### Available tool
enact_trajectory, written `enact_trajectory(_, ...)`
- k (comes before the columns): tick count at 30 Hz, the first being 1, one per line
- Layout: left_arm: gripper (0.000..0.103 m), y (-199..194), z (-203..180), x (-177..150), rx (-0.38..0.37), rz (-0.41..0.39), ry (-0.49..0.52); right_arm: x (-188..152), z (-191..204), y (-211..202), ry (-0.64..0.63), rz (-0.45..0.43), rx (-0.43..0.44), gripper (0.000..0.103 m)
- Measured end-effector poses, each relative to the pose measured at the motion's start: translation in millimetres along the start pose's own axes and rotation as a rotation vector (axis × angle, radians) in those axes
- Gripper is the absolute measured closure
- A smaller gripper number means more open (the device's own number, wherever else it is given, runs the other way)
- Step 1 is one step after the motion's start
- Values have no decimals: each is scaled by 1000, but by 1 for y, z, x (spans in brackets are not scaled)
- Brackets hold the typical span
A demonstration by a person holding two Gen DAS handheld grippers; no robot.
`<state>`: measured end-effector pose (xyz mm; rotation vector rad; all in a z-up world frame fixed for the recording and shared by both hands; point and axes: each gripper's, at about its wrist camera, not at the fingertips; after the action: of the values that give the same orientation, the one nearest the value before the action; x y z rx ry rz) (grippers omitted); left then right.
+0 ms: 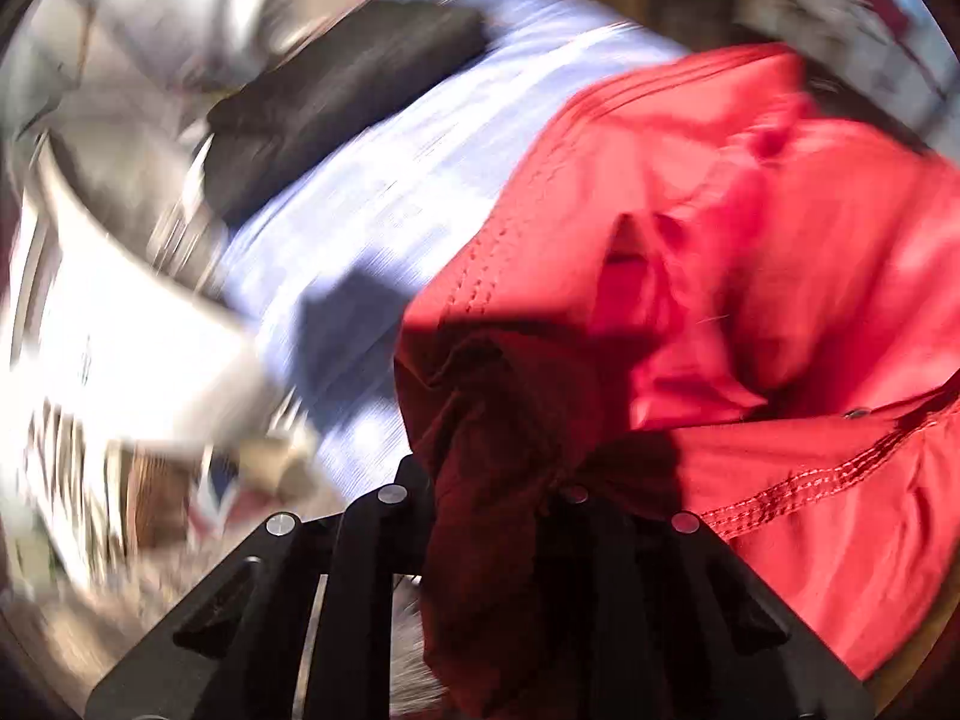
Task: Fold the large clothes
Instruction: 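Grasp the red jacket with both grippers and lift it off the bed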
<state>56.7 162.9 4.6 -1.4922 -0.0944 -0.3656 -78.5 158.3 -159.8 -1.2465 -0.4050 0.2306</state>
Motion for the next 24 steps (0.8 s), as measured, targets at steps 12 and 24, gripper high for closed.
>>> enact_trajectory(12,6,-1,-114,59,-100,-55,269,0,-80,-126,362,-449,111,14)
enact_trajectory(24,6,57,-318,144,-130,-80,845,-186,-303,-126,1312,-549,160,10)
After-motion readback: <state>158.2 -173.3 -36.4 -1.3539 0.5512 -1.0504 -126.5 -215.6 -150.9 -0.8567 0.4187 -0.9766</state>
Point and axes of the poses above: each gripper's, at about its wrist camera, not at the fingertips, and y roughly the way its jaws point, z to its left, x to its top, and after that the axes turned 7 degrees about y, right-handed
